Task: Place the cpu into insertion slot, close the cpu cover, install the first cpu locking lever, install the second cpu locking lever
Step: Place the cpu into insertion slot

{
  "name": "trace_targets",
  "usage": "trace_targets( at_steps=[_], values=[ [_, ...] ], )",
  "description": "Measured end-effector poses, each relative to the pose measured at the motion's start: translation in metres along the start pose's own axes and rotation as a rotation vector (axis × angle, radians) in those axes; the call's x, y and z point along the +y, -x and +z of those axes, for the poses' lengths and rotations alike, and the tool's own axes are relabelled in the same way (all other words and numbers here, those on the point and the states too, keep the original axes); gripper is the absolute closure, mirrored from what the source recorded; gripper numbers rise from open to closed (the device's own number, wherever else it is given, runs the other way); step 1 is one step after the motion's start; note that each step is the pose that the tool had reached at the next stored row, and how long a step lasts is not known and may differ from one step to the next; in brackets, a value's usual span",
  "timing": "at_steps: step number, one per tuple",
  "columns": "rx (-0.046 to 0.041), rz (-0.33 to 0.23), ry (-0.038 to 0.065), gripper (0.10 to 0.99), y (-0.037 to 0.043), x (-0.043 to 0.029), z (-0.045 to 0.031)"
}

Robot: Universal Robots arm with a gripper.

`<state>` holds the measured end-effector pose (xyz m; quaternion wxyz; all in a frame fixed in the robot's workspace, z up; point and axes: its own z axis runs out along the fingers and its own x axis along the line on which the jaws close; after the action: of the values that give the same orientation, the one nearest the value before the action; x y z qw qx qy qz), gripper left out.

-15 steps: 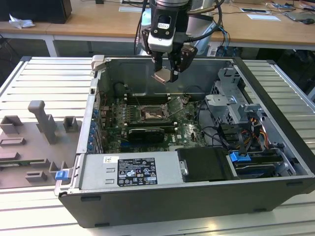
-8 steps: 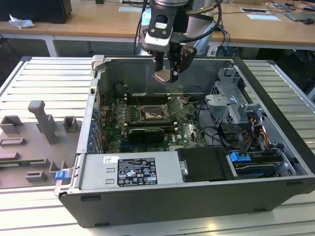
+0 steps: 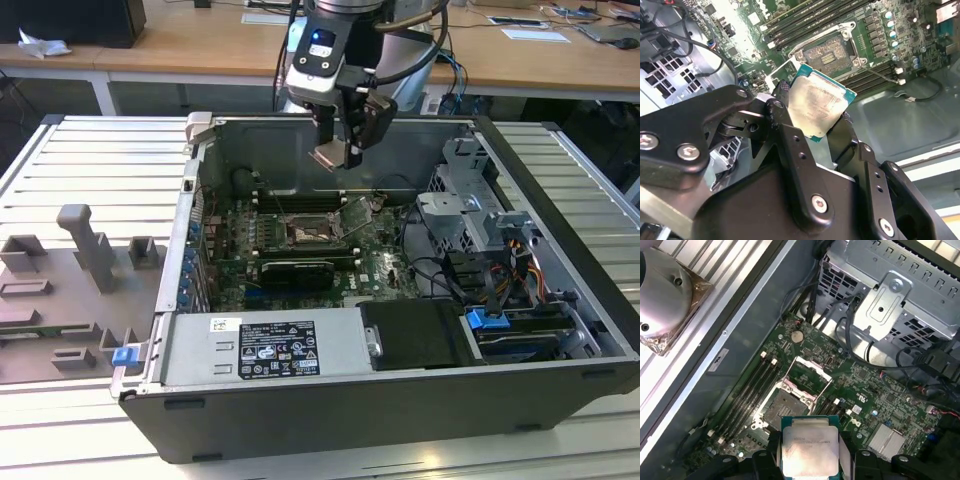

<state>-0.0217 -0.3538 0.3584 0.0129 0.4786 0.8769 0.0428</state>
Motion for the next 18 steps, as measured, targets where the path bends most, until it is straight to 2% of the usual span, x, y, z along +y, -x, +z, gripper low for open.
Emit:
trace_targets(
  at_steps=[18],
  values=[
    [-0.0089,0.101,0.002,0.545,0.0,-0.0001,0.0011]
  ],
)
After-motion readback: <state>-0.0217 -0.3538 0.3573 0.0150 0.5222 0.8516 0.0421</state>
